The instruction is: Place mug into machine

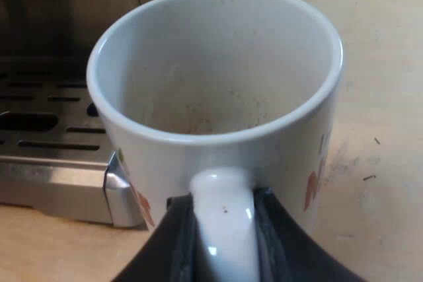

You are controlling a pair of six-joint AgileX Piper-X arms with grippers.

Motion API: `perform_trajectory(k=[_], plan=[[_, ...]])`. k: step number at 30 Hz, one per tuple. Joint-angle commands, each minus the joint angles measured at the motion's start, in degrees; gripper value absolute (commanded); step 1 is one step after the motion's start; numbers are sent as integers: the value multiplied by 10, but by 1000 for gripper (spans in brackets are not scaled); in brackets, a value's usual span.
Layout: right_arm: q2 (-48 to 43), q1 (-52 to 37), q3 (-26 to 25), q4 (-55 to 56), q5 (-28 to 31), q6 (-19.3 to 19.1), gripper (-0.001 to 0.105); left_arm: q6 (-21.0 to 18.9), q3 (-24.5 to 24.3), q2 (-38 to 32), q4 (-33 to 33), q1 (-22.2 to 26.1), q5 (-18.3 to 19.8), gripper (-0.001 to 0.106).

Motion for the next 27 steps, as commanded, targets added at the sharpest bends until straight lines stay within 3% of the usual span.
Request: perform_trajectory(k=[1, 12, 27], plan=[[-45, 0, -19, 26, -17, -8, 0, -2, -4, -1, -10, -2, 0, 79], [-113, 0, -72, 153, -86, -8, 0, -2, -4, -1, -10, -2, 0, 79], [-111, 0, -81, 163, -214, -22, 0, -2, -4, -1, 4, -2, 0, 79]])
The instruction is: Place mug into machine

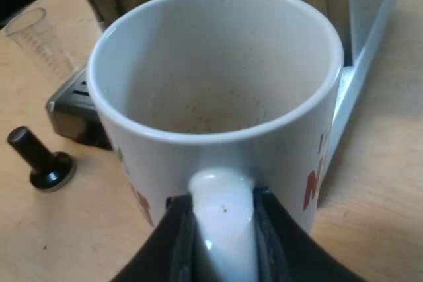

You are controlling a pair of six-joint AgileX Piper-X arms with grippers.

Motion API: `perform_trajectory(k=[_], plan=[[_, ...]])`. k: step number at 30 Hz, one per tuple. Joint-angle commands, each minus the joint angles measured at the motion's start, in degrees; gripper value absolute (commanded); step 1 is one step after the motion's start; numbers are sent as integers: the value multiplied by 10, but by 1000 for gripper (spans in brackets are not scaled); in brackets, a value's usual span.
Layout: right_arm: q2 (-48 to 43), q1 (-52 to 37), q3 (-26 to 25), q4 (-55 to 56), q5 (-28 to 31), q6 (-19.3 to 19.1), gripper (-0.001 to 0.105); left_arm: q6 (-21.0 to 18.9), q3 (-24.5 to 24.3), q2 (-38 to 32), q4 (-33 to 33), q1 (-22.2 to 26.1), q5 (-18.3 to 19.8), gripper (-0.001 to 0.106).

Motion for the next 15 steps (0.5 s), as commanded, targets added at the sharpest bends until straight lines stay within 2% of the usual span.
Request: perform_trajectory(k=[1, 8, 15], plan=[[-7, 0, -13, -21, -32, -19, 0, -2, -4, -1, 0, -2, 0, 79], [10, 0, -13, -21, -68, -36, 0, -2, -4, -1, 0, -2, 0, 79], [32, 0, -13, -34, -73, -40, 0, -2, -4, -1, 0, -2, 0, 79]])
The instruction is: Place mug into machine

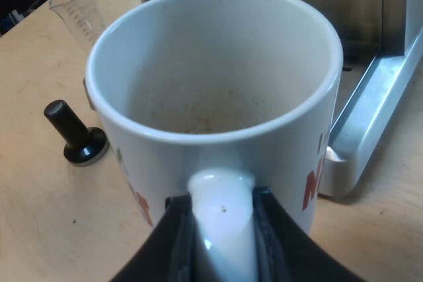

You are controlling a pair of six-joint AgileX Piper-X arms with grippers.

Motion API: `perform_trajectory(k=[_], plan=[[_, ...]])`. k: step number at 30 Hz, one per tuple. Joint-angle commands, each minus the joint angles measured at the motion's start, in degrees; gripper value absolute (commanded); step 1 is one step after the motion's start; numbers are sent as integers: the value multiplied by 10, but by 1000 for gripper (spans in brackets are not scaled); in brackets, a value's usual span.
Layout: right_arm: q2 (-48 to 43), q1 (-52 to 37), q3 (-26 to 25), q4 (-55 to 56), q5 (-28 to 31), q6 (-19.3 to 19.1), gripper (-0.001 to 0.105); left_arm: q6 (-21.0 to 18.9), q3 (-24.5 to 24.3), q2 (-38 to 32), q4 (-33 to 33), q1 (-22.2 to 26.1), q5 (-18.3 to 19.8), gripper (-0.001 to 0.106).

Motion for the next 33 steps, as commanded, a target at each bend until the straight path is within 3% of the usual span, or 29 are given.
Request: perform_trajectory(k=[1, 11, 25, 30, 33], plan=[[1, 0, -13, -35, -22, -10, 0, -2, -4, -1, 0, -2, 0, 79], [38, 0, -13, -66, -27, -34, 0, -2, -4, -1, 0, -2, 0, 79], [101, 2, -13, -147, -30, -35, 0, -2, -4, -1, 0, -2, 0, 79], [121, 54, -13, -164, -23, -50, 0, -2, -4, -1, 0, -2, 0, 79], [142, 123, -13, -184, 38, -51, 0, -2, -4, -1, 0, -2, 0, 79]])
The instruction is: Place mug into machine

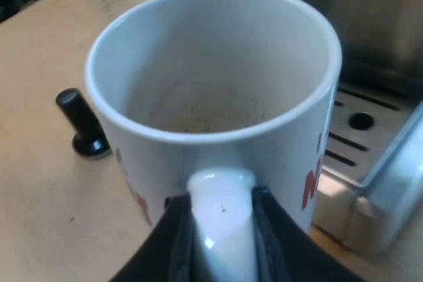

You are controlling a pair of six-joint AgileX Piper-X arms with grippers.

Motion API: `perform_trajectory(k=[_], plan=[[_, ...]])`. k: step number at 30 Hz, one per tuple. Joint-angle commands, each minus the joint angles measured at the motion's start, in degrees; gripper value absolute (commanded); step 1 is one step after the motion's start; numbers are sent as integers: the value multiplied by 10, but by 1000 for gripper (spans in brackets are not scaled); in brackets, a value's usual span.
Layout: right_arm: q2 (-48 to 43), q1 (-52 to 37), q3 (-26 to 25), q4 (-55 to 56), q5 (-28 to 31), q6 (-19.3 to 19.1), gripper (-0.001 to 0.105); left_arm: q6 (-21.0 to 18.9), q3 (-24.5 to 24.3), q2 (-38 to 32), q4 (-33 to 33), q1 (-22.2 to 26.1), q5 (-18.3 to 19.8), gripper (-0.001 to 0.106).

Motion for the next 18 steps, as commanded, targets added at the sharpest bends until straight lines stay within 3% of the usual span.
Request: perform_trajectory(k=[1, 2, 9, 18], plan=[[13, 56, -13, -49, 49, -14, 0, -2, -4, -1, 0, -2, 0, 79], [26, 89, -13, -65, 87, -14, 0, -2, -4, -1, 0, -2, 0, 79], [110, 220, -13, -159, 207, 1, 0, -2, -4, -1, 0, -2, 0, 79], [246, 322, -13, -321, 332, 78, 0, -2, -4, -1, 0, -2, 0, 79]])
